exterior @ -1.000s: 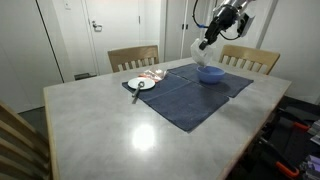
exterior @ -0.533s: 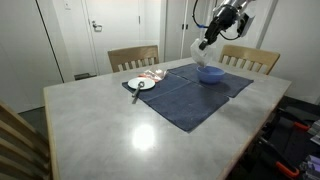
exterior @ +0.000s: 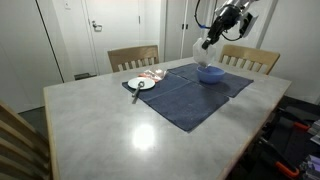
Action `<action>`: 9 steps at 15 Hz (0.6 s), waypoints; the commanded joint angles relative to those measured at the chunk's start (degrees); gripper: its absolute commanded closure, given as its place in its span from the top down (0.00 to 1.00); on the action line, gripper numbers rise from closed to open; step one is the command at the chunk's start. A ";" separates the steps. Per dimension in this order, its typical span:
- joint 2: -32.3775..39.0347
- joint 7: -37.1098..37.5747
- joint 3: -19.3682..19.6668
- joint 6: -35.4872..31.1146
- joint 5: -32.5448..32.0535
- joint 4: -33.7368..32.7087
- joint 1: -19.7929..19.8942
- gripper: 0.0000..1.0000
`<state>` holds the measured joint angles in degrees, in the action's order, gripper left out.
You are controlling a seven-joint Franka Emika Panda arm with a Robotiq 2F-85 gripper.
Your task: Pour the things in the lunchbox into the bowl
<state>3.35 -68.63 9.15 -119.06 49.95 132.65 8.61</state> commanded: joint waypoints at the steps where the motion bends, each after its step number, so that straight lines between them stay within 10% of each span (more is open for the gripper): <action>1: 1.48 -6.05 2.79 9.15 0.20 -2.29 3.95 0.02; 9: 11.41 -18.33 7.18 32.41 4.06 -13.83 11.08 0.02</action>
<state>7.78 -82.31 16.33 -95.17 51.26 125.58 17.46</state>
